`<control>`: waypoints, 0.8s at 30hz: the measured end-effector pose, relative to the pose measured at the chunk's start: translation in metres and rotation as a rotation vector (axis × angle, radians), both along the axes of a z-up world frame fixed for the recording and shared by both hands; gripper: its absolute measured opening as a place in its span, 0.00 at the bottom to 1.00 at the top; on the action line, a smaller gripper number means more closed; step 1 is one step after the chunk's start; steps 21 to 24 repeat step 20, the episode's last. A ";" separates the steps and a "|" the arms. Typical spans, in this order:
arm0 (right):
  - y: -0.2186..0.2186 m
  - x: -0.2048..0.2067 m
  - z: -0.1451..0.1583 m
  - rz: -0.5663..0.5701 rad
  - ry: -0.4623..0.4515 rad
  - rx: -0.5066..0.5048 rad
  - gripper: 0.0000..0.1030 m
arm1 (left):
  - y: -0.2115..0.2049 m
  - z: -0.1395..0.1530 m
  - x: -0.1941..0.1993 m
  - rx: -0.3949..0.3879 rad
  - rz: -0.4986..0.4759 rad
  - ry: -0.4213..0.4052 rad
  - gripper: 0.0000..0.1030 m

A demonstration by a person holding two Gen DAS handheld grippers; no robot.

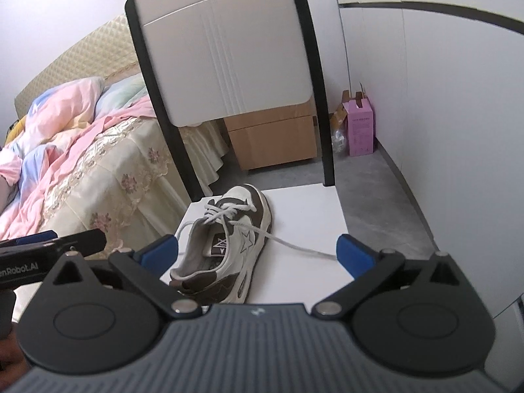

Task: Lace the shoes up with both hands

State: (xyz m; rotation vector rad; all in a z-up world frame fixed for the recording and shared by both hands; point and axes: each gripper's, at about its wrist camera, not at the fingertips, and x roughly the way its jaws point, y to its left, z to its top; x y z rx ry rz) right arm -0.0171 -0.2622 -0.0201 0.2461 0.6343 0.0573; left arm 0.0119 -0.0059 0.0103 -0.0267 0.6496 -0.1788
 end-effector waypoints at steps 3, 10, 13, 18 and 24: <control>0.001 -0.001 0.001 0.000 -0.005 -0.010 1.00 | 0.002 -0.001 0.002 -0.012 0.004 0.019 1.00; 0.005 -0.002 0.000 0.007 -0.003 -0.023 1.00 | 0.003 -0.005 -0.001 -0.005 0.008 0.037 1.00; 0.007 -0.003 0.000 0.009 -0.002 -0.027 1.00 | 0.004 -0.005 -0.001 -0.016 0.013 0.048 1.00; 0.010 -0.004 -0.001 0.012 -0.001 -0.034 1.00 | 0.004 -0.004 -0.004 0.002 0.017 0.034 1.00; 0.011 -0.004 -0.001 0.013 0.000 -0.037 1.00 | 0.003 -0.004 -0.004 0.007 0.019 0.035 1.00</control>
